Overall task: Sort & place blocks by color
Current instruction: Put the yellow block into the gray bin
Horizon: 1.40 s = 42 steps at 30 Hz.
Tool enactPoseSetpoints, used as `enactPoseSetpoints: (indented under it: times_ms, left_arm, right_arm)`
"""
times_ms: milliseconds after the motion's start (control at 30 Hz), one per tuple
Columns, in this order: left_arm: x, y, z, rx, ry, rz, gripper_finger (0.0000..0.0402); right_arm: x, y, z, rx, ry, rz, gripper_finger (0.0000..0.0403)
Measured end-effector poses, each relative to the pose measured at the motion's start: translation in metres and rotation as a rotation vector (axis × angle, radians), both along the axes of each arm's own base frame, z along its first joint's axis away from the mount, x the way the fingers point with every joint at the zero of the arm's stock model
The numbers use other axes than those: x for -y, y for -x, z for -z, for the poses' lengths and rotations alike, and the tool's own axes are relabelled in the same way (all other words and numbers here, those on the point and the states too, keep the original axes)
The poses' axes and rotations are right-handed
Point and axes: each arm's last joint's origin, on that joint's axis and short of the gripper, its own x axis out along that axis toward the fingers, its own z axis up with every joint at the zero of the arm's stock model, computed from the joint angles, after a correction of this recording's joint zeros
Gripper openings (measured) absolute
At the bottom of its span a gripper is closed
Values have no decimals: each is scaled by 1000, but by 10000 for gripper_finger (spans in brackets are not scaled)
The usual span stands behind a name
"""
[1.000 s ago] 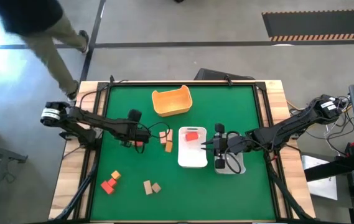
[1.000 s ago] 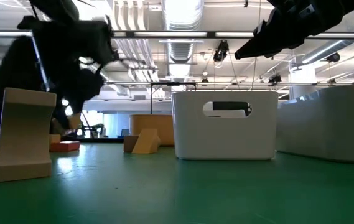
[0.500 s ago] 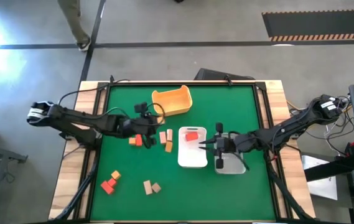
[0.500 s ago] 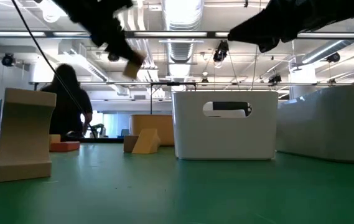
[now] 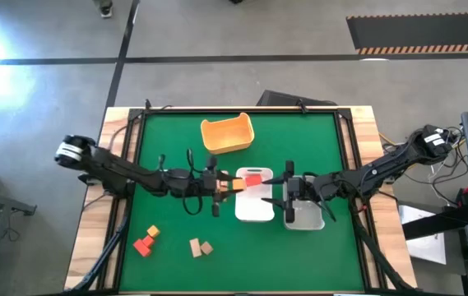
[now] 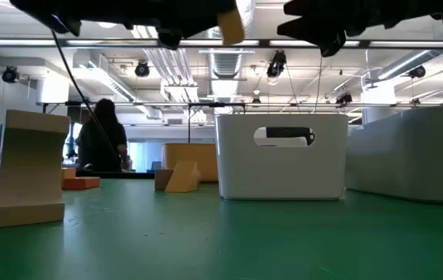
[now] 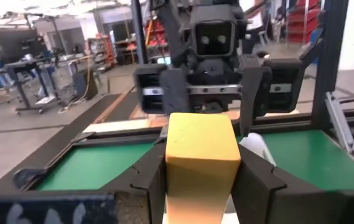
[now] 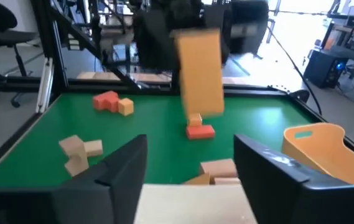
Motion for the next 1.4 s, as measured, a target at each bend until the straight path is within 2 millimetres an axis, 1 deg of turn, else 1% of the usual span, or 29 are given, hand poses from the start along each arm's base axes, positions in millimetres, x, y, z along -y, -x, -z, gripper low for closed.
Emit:
enactPoseSetpoints:
  times_ms: [133, 267, 400, 500, 633, 767, 900, 1067, 1167, 1400]
  left_arm:
    - [4, -18, 9, 54, 11, 6, 116]
    - [8, -36, 14, 107, 21, 9, 116]
    - [12, -53, 17, 107, 27, 14, 116]
    - [14, -63, 18, 110, 26, 31, 116]
    - [15, -66, 16, 105, 18, 32, 116]
    - [15, -65, 14, 110, 19, 32, 116]
    - [15, -65, 13, 112, 21, 32, 117]
    - [15, -65, 14, 109, 26, 32, 149]
    - [15, -65, 14, 110, 27, 32, 159]
    - [15, -65, 14, 107, 27, 31, 164]
  right_arm:
    - [0, -1, -4, 11, -3, 0, 270]
    - [0, -1, -3, 5, 6, -1, 291]
    - [0, -1, -3, 6, 7, 0, 296]
    - [0, -1, -3, 2, 12, -1, 292]
    - [0, -1, -3, 0, 22, -2, 275]
    - [0, -1, -2, -14, 30, -3, 244]
    - [0, -1, 0, -28, 46, -4, 200]
    - [0, -1, 0, -32, 56, -7, 125]
    - [0, -1, 0, -34, 63, -7, 119]
    - [0, 0, 2, -53, 54, -5, 119]
